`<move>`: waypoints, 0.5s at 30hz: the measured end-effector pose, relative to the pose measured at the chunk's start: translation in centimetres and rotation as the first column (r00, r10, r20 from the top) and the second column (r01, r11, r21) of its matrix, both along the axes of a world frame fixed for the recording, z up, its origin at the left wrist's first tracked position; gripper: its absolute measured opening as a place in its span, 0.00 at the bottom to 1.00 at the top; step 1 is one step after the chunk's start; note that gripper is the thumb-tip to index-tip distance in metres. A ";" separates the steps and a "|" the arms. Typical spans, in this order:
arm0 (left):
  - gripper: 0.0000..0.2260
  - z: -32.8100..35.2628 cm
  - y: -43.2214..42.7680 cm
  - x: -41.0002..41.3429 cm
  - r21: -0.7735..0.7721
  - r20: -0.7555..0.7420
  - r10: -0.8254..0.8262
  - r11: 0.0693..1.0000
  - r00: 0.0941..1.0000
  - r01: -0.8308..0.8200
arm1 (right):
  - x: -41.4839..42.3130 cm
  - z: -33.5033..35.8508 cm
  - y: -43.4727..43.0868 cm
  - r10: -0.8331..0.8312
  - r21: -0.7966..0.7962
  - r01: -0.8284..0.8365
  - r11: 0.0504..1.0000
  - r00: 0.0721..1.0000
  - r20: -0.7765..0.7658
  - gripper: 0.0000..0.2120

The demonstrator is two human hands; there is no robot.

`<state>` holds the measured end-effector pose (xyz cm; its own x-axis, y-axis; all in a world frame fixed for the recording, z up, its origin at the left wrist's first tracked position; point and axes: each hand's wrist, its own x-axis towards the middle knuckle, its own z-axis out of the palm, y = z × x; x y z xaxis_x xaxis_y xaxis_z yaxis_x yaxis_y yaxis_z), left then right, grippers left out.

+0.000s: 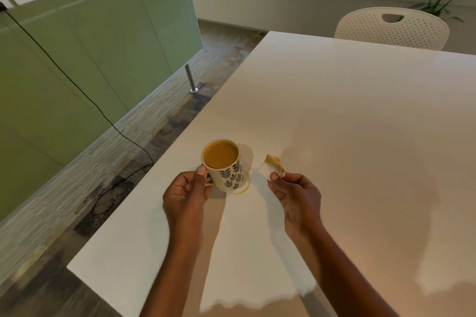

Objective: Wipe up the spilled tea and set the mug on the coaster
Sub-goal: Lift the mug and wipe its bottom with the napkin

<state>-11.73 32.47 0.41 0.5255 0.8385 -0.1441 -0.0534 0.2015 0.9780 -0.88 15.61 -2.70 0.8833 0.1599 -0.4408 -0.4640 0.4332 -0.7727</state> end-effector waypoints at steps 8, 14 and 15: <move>0.10 2.3 0.9 -1.4 0.029 0.027 0.050 0.998 0.998 -0.050 | 0.8 0.3 1.4 0.049 -0.204 -0.019 0.979 0.988 0.145 0.07; 0.11 2.5 1.3 -2.9 -0.001 0.069 0.071 0.997 0.995 -0.071 | 2.5 -0.5 3.1 0.314 -0.612 0.156 0.775 0.746 0.588 0.12; 0.11 2.4 1.4 -3.1 -0.006 0.074 0.078 0.997 0.994 -0.078 | 2.7 -0.7 3.3 0.408 -0.669 0.192 0.718 0.662 0.628 0.12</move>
<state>-14.85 33.90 2.84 0.4680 0.8768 -0.1103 -0.1411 0.1973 0.9701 1.85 18.91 -3.44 0.9349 0.2268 0.2730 0.3354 -0.3134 -0.8884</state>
